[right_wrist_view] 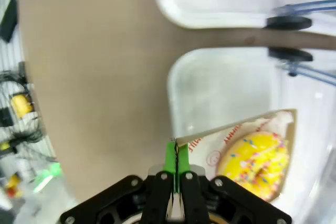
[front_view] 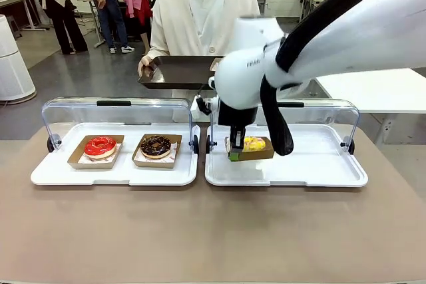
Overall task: Provide the desired donut to the person.
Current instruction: Pick up and lift the Paper togo box containing the Donut pointed at by the person.
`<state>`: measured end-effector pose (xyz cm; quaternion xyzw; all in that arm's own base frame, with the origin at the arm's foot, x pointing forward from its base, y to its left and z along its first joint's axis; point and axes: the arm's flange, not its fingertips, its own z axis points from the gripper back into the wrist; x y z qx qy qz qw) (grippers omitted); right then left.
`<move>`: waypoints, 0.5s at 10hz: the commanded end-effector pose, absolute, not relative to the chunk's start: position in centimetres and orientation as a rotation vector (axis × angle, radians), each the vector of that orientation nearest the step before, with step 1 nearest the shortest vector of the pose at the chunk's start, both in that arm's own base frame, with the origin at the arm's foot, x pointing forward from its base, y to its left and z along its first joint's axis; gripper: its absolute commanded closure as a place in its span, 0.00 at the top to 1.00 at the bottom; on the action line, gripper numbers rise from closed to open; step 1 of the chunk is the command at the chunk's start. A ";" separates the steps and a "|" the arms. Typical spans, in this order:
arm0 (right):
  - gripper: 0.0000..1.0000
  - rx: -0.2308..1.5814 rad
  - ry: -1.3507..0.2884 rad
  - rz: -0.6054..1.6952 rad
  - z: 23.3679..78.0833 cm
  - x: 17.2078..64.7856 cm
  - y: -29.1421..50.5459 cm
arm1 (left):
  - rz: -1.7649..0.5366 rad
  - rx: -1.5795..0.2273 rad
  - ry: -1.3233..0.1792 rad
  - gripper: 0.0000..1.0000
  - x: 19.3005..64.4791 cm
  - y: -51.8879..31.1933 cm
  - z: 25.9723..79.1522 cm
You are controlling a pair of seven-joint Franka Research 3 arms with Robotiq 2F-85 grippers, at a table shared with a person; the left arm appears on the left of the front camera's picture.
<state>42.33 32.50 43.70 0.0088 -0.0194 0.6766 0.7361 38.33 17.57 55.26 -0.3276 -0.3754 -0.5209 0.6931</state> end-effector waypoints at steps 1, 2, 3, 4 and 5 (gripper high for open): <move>0.00 0.027 0.025 1.453 49.0 38.9 32.2 | -1.173 -0.733 -0.847 1.00 38.2 17.6 55.3; 0.00 0.037 0.013 1.449 51.6 37.3 32.3 | -1.173 -0.733 -0.847 1.00 38.2 17.6 55.3; 0.00 0.042 0.026 1.448 54.1 35.5 32.5 | -1.173 -0.733 -0.847 1.00 38.2 17.6 55.3; 0.00 0.005 0.015 1.454 56.1 34.1 32.8 | -1.173 -0.733 -0.847 1.00 38.2 17.6 55.3; 0.00 -0.028 -0.012 1.452 58.1 33.4 33.1 | -1.173 -0.733 -0.847 1.00 38.2 17.6 55.3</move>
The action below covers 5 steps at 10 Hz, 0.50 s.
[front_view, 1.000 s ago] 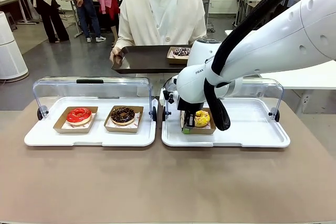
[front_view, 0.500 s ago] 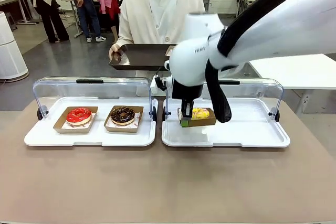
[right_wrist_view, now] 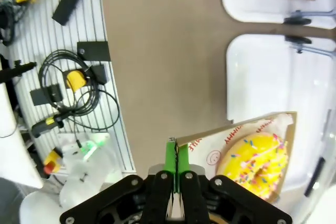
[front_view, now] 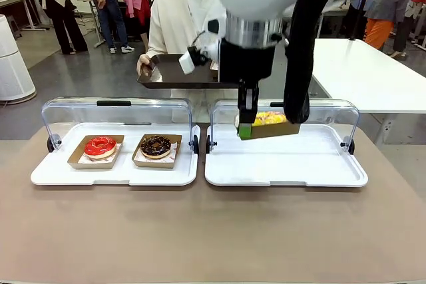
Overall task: Provide the desired donut to the person.
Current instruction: Pick up and lift the Paper togo box containing the Donut pointed at by the person.
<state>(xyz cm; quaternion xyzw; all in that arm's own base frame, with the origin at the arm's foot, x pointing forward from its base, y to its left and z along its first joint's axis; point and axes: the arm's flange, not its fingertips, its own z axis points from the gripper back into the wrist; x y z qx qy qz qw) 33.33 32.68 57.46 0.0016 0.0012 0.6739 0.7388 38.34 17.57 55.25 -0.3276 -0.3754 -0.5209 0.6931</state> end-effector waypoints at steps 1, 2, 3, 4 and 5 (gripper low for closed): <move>0.00 -0.036 -0.039 1.442 60.1 33.3 33.4 | -1.173 -0.733 -0.847 1.00 38.2 17.6 55.3; 0.00 -0.042 -0.058 1.424 61.8 34.0 33.7 | -1.173 -0.733 -0.847 1.00 38.2 17.6 55.3; 0.00 -0.030 -0.060 1.426 62.7 34.8 34.0 | -1.173 -0.733 -0.847 1.00 38.2 17.6 55.3; 0.00 -0.019 -0.065 1.427 63.2 35.6 34.2 | -1.173 -0.733 -0.847 1.00 38.2 17.6 55.3; 0.00 -0.024 -0.090 1.485 63.0 36.4 34.2 | -1.173 -0.733 -0.847 1.00 38.2 17.6 55.3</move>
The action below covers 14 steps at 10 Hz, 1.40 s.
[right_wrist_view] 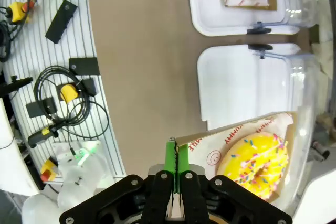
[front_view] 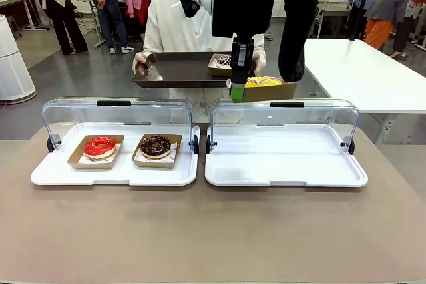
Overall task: Provide the desired donut to the person.
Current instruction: Pick up and lift the Paper togo box containing the Donut pointed at by the person, then place the picked Paper togo box onto the Handle tray extended by the person.
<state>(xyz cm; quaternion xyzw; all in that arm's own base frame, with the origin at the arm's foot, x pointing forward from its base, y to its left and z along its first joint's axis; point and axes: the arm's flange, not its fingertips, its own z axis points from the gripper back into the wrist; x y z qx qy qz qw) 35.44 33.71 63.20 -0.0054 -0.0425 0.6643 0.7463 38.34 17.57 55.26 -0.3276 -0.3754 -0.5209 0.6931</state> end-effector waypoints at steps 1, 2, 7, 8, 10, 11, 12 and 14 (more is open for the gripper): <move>0.00 -0.019 -0.090 1.448 63.1 34.4 33.5 | -1.173 -0.733 -0.847 1.00 38.2 17.6 55.3; 0.00 -0.019 -0.090 1.448 63.1 34.4 33.5 | -1.173 -0.733 -0.847 1.00 38.2 17.6 55.3; 0.00 -0.019 -0.090 1.448 63.1 34.4 33.5 | -1.173 -0.733 -0.847 1.00 38.2 17.6 55.3; 0.00 -0.019 -0.090 1.448 63.1 34.4 33.5 | -1.173 -0.733 -0.847 1.00 38.2 17.6 55.3; 0.00 -0.019 -0.090 1.448 63.1 34.4 33.5 | -1.173 -0.733 -0.847 1.00 38.2 17.6 55.3; 0.00 -0.019 -0.090 1.448 63.1 34.4 33.5 | -1.173 -0.733 -0.847 1.00 38.2 17.6 55.3; 0.00 -0.019 -0.090 1.448 63.1 34.4 33.5 | -1.173 -0.733 -0.847 1.00 38.2 17.6 55.3; 0.00 -0.019 -0.090 1.448 63.1 34.4 33.5 | -1.173 -0.733 -0.847 1.00 38.2 17.6 55.3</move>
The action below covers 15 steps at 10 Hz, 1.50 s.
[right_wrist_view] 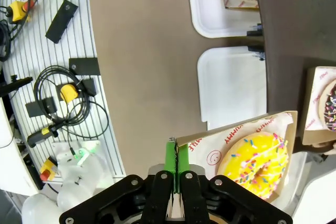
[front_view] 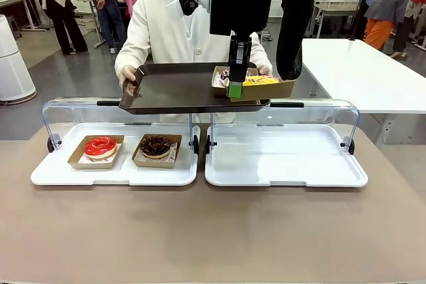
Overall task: Provide the desired donut to the person.
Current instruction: Place the picked Paper togo box onto the Handle tray extended by the person.
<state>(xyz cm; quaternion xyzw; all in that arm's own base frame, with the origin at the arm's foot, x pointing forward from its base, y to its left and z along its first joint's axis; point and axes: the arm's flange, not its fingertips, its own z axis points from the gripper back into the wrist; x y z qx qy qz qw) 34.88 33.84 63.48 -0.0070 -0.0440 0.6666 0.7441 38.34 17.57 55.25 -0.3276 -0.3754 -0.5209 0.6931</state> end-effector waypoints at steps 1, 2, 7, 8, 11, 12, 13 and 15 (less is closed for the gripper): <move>0.00 -0.019 -0.090 1.448 63.1 34.4 33.5 | -1.173 -0.733 -0.847 1.00 38.2 17.6 55.3; 0.00 -0.019 -0.090 1.448 63.1 34.4 33.5 | -1.173 -0.733 -0.847 1.00 38.2 17.6 55.3; 0.02 -0.078 -0.178 1.507 66.4 36.7 37.3 | -1.173 -0.733 -0.847 1.00 38.2 17.6 55.3; 0.02 -0.096 -0.190 1.512 67.1 38.3 39.0 | -1.173 -0.733 -0.847 1.00 38.2 17.6 55.3; 0.02 -0.062 -0.184 1.513 65.3 45.5 44.6 | -1.173 -0.733 -0.847 1.00 38.2 17.6 55.3; 0.02 -0.066 -0.183 1.519 64.2 47.2 46.6 | -1.173 -0.733 -0.847 1.00 38.2 17.6 55.3; 0.02 -0.059 -0.197 1.540 63.3 48.4 48.8 | -1.173 -0.733 -0.847 1.00 38.2 17.6 55.3; 0.02 -0.078 -0.222 1.568 62.3 50.2 52.9 | -1.173 -0.733 -0.847 1.00 38.2 17.6 55.3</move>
